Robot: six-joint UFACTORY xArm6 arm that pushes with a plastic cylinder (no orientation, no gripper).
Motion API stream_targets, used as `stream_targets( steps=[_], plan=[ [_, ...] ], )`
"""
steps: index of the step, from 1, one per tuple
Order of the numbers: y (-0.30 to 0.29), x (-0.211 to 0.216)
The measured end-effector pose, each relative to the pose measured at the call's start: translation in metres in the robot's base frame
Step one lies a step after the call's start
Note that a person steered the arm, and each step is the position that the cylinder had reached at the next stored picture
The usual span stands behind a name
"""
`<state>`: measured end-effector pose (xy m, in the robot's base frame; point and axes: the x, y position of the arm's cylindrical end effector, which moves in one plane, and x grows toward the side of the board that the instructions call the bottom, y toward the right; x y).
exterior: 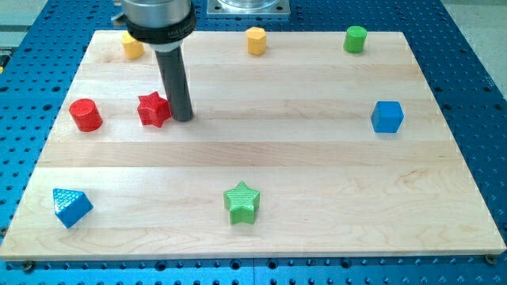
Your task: Move the cube into the triangle
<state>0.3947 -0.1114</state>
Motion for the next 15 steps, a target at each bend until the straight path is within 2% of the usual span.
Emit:
stream_targets(
  steps=[1,2,3,4,5,6,7,8,9,10,12,13,14,15],
  plan=[
    [-0.056,0.0],
    [-0.064,0.001],
    [-0.029,-0.028],
    [-0.029,-0.085],
    [-0.019,-0.081],
    [0.035,-0.015],
    [0.072,0.076],
    [0.152,0.156],
    [0.183,0.209],
    [0.188,0.195],
    [0.361,0.099],
    [0.369,0.039],
    [0.333,0.024],
    [0.242,0.025]
  ],
)
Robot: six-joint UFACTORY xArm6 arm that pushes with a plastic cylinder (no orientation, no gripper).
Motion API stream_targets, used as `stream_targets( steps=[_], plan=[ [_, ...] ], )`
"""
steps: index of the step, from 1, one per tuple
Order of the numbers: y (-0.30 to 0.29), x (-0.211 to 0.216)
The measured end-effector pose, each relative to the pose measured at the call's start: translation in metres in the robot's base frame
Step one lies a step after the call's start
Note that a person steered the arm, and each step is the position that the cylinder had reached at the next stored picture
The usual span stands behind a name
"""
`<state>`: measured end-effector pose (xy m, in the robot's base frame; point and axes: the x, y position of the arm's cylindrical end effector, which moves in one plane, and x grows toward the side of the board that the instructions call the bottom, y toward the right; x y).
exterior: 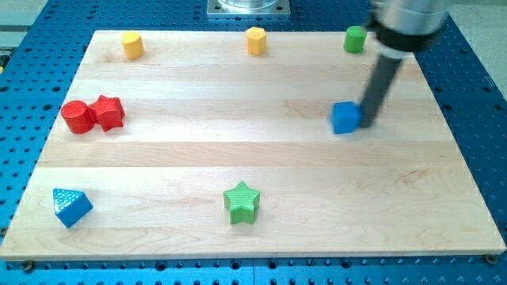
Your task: Move the cube into the triangle
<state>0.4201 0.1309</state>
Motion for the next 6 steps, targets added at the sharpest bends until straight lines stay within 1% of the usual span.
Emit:
stream_targets(
  steps=[1,2,3,4,6],
  plan=[
    [-0.115,0.004],
    [-0.197,0.011],
    [-0.273,0.07],
    [-0.294,0.077],
    [-0.318,0.04]
  ],
)
